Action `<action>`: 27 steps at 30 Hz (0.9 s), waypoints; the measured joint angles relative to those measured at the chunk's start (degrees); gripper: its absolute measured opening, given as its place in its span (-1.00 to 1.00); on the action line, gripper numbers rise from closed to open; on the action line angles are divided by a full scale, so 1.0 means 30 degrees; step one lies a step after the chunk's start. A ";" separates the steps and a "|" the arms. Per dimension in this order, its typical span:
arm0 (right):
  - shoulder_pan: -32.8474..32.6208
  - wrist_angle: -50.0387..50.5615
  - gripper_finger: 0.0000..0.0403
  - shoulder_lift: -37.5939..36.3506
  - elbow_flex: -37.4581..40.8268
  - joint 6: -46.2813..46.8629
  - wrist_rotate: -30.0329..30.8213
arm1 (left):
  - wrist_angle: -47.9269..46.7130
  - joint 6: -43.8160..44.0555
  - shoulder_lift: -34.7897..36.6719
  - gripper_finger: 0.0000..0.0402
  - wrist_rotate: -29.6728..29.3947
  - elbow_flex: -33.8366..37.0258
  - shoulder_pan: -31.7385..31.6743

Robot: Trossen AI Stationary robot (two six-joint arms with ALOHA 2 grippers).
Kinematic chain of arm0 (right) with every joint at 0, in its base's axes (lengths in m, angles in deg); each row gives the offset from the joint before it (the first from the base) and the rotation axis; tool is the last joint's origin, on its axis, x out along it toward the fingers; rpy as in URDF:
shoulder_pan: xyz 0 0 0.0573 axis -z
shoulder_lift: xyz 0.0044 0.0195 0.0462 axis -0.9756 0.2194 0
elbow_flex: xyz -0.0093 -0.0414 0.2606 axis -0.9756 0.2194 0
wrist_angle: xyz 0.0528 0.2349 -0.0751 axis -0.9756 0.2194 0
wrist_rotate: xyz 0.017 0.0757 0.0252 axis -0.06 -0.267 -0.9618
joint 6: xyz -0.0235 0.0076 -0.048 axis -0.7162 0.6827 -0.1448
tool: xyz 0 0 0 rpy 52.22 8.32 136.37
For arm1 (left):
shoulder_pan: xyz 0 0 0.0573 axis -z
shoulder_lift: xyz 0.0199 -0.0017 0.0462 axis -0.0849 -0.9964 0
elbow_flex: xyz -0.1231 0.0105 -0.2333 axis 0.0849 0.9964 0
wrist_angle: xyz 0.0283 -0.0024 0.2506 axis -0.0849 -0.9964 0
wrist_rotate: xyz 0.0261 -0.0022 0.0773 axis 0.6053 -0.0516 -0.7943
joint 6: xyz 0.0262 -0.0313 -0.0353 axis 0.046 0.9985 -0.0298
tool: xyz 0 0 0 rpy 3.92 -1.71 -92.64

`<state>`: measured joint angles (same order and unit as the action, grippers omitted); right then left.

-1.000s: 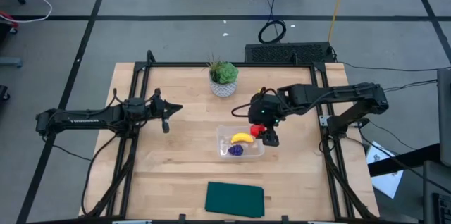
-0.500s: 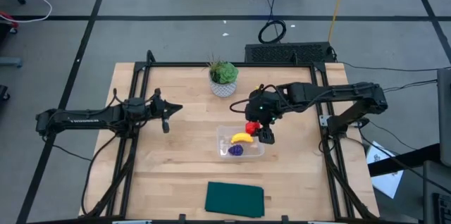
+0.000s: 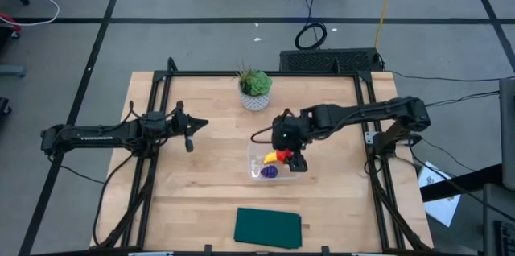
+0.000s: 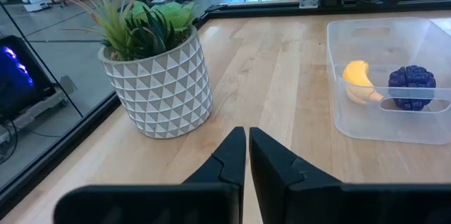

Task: Pick and placing Produce into tupperware
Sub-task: Put the apple into the transparent bin

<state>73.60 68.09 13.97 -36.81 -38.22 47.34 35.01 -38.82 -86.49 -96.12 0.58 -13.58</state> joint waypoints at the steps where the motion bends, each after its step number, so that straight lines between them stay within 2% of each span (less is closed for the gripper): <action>1: -0.0096 -0.0054 0.32 0.0120 0.0038 -0.0118 0.0000 | -0.0005 0.0000 0.0007 -0.87 0.0000 0.0000 0.0000; 11: -0.0605 -0.1787 0.32 0.0260 0.1424 -0.2581 -0.0021 | -0.0171 -0.0040 0.0001 -0.87 0.0007 -0.0003 0.0004; 15: -0.0597 -0.1810 0.32 0.0253 0.2414 -0.4787 -0.0007 | -0.0319 -0.0099 0.0003 -0.87 0.0007 0.0000 0.0003; 23: -0.0738 -0.2676 0.32 0.0246 0.3430 -0.7139 -0.0007 | -0.0370 -0.0109 0.0000 -0.87 0.0007 0.0000 0.0000; 27: -0.0801 -0.3040 0.32 0.0246 0.3472 -0.7313 -0.0021 | -0.0392 -0.0087 0.0001 -0.87 0.0007 0.0000 0.0006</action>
<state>71.20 58.97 14.71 -26.39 -60.16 47.27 33.84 -39.08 -86.48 -96.10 0.58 -13.56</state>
